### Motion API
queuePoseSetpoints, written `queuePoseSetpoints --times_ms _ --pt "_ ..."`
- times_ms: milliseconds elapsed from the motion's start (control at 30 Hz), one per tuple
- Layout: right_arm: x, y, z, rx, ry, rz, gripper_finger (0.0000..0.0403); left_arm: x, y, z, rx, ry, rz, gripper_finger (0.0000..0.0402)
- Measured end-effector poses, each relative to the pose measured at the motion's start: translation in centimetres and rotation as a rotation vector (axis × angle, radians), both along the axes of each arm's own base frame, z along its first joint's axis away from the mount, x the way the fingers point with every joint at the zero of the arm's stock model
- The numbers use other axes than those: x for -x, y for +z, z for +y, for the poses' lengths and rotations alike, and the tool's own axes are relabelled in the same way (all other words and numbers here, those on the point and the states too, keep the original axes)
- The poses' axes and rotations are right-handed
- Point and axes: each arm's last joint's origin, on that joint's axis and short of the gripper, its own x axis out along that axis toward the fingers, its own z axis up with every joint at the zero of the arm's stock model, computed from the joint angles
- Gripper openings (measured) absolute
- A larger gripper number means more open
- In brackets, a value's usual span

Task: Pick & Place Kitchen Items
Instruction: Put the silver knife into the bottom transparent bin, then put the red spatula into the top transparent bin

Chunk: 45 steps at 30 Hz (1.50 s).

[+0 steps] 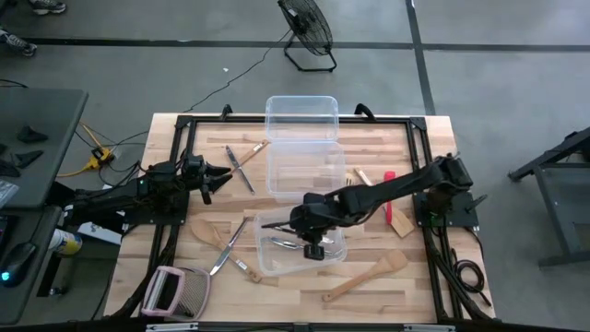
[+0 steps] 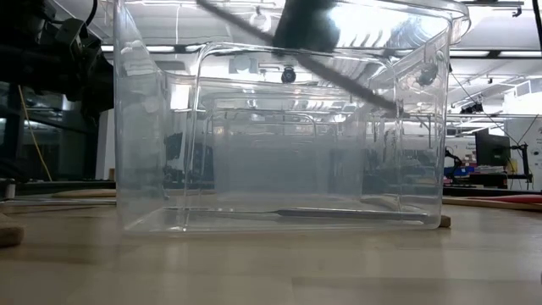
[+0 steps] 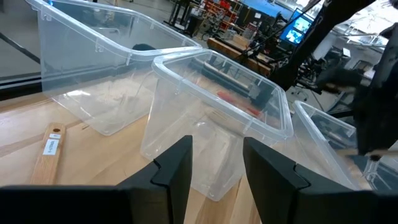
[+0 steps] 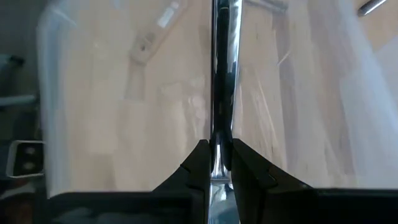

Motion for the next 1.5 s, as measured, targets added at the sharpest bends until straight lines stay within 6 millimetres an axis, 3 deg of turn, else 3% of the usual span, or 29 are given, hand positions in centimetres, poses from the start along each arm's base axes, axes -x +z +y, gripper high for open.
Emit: queuePoseSetpoints --times_ms 267,800,1067,1500 --pt "-1.1 -2.5 -0.3 0.075 -0.016 0.047 0.0034 0.0 0.0 0.0 0.000 0.000 0.000 0.0143" --pt "-1.5 -4.3 -3.3 0.095 -0.145 0.162 0.0033 0.0 0.0 0.0 0.000 0.000 0.000 0.0143" --pt "-1.6 -4.4 -4.8 0.112 -0.176 0.177 0.0060 0.0 0.0 0.0 0.000 0.000 0.000 0.0143" --pt "-1.6 -3.4 -4.7 0.062 -0.157 0.141 0.0095 0.0 0.0 0.0 0.000 0.000 -0.001 0.0143"
